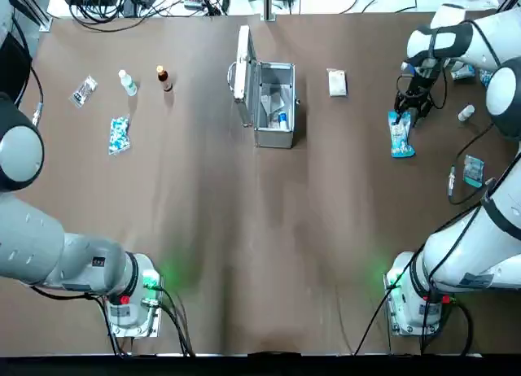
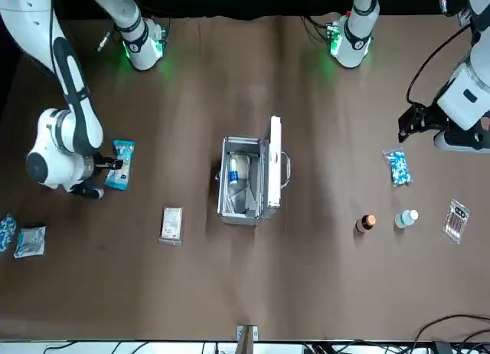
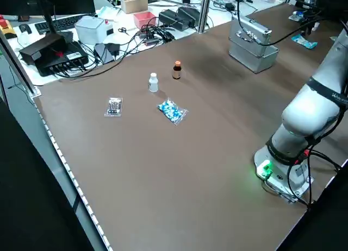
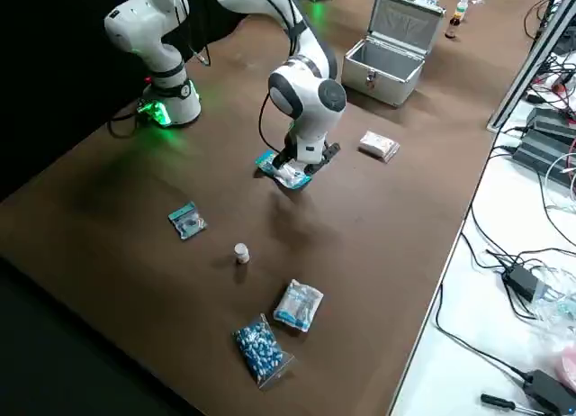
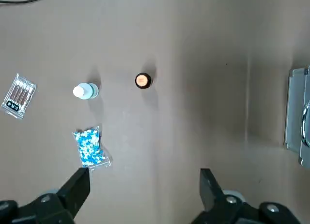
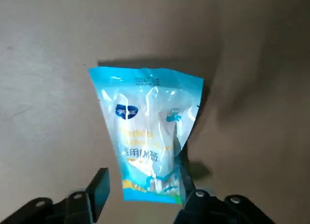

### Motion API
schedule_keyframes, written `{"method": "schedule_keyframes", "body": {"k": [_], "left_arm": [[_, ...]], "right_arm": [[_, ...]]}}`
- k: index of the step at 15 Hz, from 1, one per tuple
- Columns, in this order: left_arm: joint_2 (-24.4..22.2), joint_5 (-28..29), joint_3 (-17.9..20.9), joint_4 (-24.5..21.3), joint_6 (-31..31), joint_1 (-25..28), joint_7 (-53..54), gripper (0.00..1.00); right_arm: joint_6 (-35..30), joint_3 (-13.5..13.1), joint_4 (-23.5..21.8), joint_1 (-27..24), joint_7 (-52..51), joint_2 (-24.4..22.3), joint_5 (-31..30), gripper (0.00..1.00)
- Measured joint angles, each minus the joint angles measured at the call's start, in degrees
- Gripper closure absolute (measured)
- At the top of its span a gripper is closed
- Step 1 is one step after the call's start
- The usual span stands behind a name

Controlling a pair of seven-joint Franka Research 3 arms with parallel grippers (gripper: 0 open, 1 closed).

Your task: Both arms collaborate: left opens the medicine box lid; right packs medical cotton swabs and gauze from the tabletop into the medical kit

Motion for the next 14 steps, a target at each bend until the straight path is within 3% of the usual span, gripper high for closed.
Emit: {"method": "schedule_keyframes", "body": {"k": [6, 10, 12, 13, 14], "left_arm": [[-0.01, 0.00, 0.06, 0.00, -0.01, 0.25, -0.24, 0.00], [-0.03, 0.00, 0.12, 0.00, -0.01, 0.47, -0.20, 0.00], [-0.03, 0.00, 0.12, 0.00, -0.01, 0.47, -0.19, 0.00], [-0.03, 0.00, 0.12, 0.00, -0.04, 0.47, -0.16, 0.00], [-0.02, 0.00, 0.12, 0.00, -0.06, 0.47, -0.16, 0.00]], "right_arm": [[2.11, -0.28, -0.91, -0.10, 0.22, 2.46, -0.48, 0.33], [2.29, -0.32, -0.94, -0.21, 0.26, 3.82, -0.50, 0.41], [2.28, -0.33, -0.93, -0.27, 0.30, 4.20, -0.50, 0.61], [2.00, -0.35, -0.79, -0.31, 1.11, 4.11, -0.52, 0.80], [1.70, -0.35, -0.68, -0.30, 1.83, 4.04, -0.53, 0.85]]}}
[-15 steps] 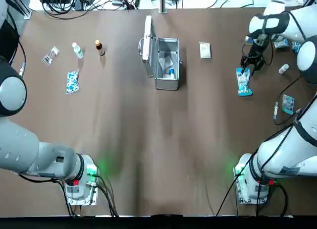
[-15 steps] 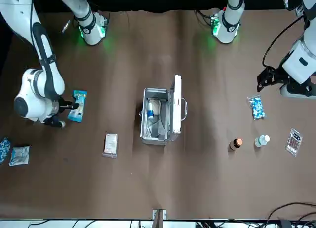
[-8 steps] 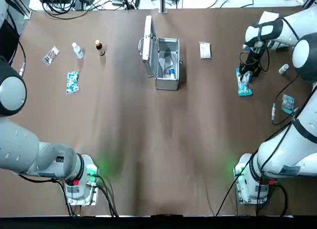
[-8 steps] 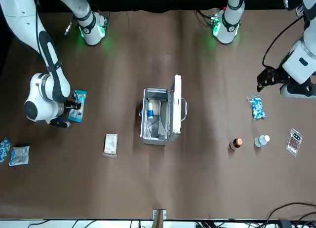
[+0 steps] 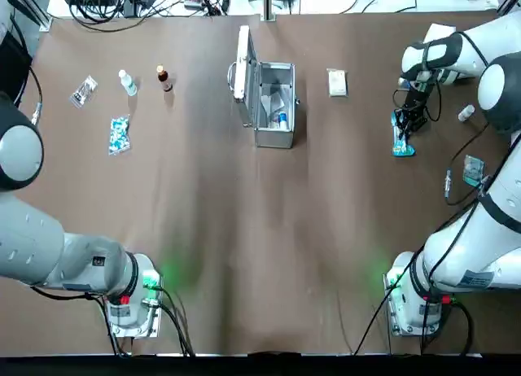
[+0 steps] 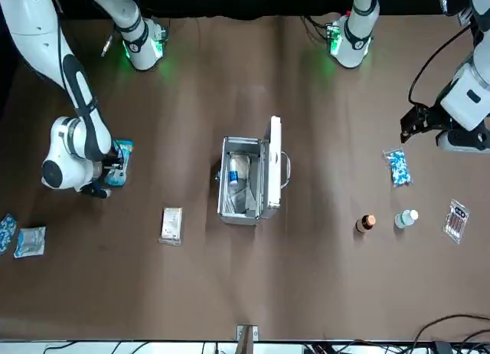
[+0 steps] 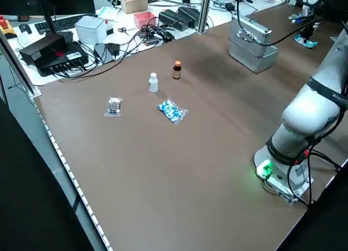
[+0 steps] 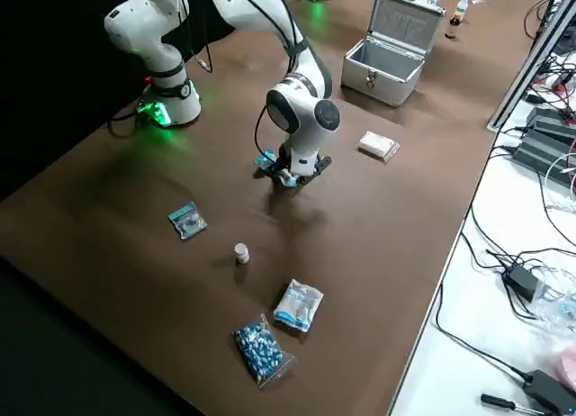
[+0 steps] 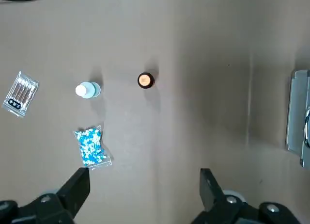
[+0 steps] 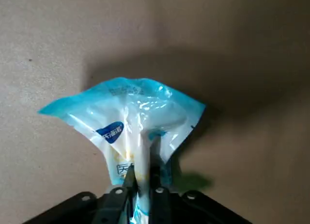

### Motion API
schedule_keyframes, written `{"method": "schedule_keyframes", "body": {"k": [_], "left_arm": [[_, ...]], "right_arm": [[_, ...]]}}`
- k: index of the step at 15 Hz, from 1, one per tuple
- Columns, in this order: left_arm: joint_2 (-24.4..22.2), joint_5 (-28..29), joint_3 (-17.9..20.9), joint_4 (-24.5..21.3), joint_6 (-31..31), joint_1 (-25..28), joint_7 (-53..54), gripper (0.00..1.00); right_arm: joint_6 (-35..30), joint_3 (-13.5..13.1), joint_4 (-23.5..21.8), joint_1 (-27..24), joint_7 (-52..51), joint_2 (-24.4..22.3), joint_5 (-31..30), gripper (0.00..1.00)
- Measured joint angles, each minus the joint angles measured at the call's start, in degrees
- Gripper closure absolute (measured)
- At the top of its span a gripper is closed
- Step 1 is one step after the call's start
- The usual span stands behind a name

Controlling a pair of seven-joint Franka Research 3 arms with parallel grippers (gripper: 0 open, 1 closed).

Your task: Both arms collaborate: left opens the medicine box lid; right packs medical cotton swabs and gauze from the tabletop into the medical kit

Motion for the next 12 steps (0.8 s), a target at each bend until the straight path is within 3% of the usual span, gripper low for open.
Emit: {"method": "schedule_keyframes", "body": {"k": [2, 4, 8, 12], "left_arm": [[0.00, 0.00, 0.00, 0.00, -0.01, 0.00, 0.00, 0.00], [0.00, 0.00, -0.01, 0.01, -0.01, 0.00, 0.00, 0.00], [0.00, 0.00, -0.02, 0.01, -0.01, 0.00, 0.00, 0.00], [0.00, 0.00, -0.02, 0.02, -0.01, 0.00, 0.00, 0.00]], "right_arm": [[-1.55, 0.12, 0.97, 0.08, 1.49, -0.06, -0.03, 0.92], [-4.89, 0.40, 3.50, 0.72, 2.13, -0.10, -0.04, 0.92], [-16.72, 0.95, 15.40, 6.97, 9.44, -1.21, 0.14, 0.92], [-19.43, 1.42, 25.81, 15.42, 14.17, -2.26, 7.48, 0.93]]}}
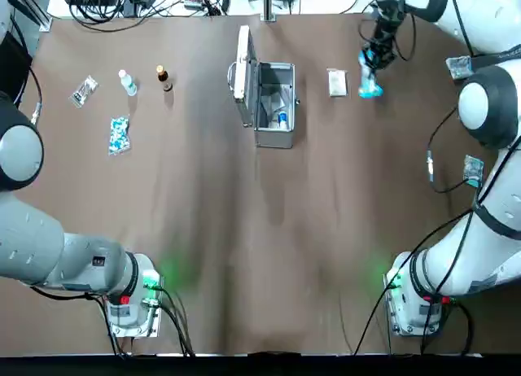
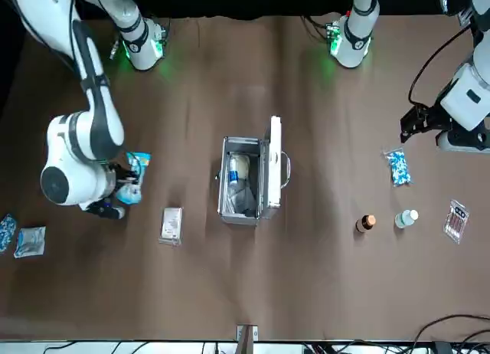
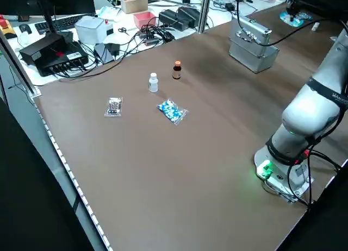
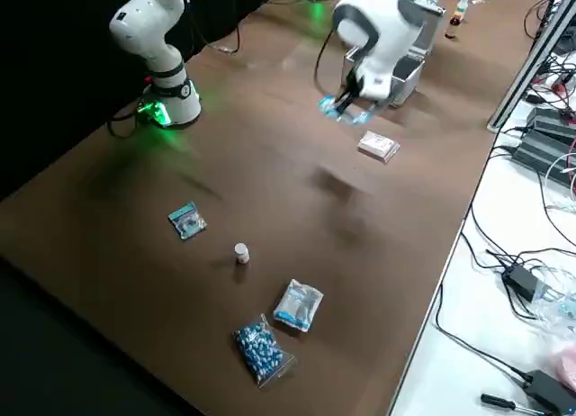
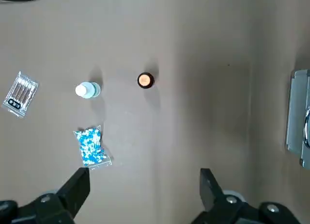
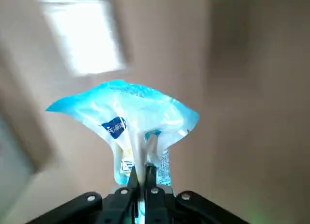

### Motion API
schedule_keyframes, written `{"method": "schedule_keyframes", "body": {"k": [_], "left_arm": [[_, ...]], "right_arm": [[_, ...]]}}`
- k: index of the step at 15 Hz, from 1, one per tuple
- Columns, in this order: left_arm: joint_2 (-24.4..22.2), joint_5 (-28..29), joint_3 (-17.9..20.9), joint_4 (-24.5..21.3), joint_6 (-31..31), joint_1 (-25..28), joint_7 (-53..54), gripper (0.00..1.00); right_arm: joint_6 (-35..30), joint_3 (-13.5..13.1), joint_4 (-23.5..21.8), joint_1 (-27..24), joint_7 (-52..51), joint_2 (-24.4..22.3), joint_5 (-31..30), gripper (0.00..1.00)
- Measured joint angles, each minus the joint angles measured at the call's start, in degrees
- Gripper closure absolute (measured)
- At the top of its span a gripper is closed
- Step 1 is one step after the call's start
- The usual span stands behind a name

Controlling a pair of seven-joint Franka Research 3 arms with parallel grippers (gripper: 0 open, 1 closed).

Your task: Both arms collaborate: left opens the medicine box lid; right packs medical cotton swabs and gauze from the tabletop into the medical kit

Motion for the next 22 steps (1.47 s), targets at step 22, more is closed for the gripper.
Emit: {"method": "schedule_keyframes", "body": {"k": [22], "left_arm": [[0.77, 0.00, 0.00, -0.04, 0.47, 0.01, 0.00, 0.00]], "right_arm": [[22.29, 0.16, 8.32, 26.82, 21.25, 10.48, 14.89, 0.91]]}}
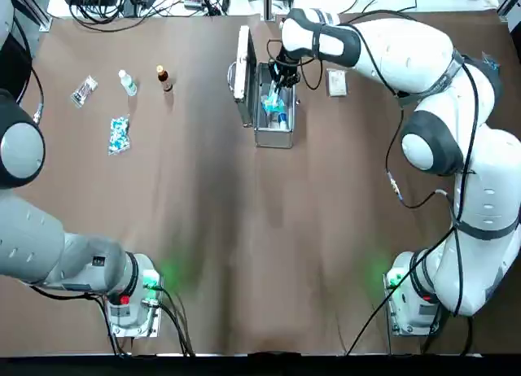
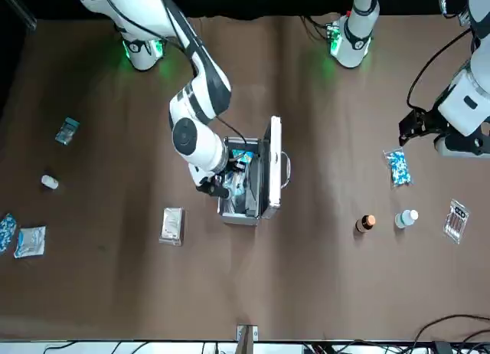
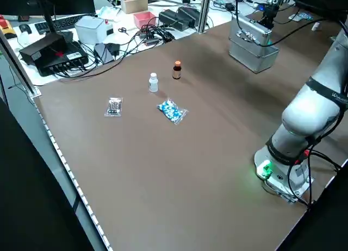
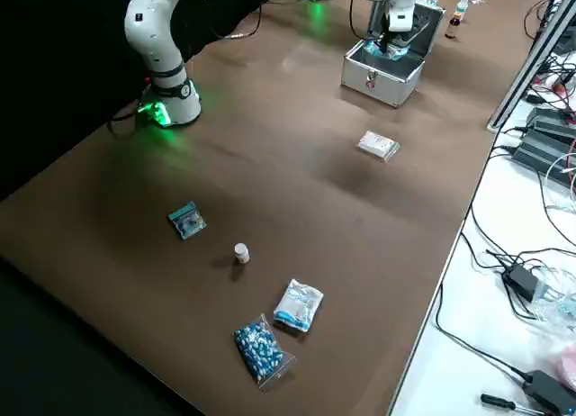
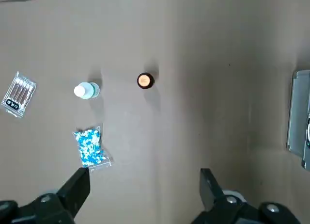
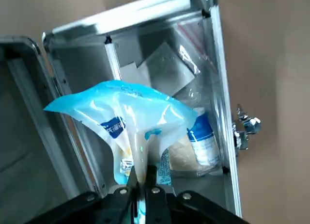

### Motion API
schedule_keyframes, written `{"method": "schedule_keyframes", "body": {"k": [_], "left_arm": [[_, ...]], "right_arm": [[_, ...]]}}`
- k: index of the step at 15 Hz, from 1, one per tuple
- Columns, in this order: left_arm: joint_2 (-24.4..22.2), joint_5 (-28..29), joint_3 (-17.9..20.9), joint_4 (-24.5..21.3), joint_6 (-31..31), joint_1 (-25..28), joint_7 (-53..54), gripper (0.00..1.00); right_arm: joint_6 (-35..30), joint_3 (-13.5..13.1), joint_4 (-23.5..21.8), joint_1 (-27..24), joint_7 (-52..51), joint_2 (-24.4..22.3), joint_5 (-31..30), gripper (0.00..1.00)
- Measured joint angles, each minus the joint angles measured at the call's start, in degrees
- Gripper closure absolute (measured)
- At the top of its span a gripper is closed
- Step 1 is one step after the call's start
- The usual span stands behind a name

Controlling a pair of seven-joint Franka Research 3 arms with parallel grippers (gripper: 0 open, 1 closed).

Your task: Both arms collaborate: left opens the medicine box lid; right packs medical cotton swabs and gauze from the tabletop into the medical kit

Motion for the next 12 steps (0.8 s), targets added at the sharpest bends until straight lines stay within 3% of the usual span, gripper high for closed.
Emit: {"method": "schedule_keyframes", "body": {"k": [2, 8, 12], "left_arm": [[0.00, 0.00, 0.00, 0.00, 0.03, 0.00, 0.00, 0.00], [0.00, 0.00, 0.00, 0.00, 0.27, 0.01, 0.00, 0.00], [0.00, 0.00, 0.01, 0.00, 0.29, 0.02, 0.00, 0.00]], "right_arm": [[-0.02, -0.01, 0.00, 0.21, 0.01, 0.33, 0.00, 0.86], [-0.07, -0.36, 0.21, 0.18, -0.02, 0.47, -0.02, 0.33], [-0.06, -2.76, 0.44, -2.03, -0.27, 0.47, -2.75, 0.33]]}}
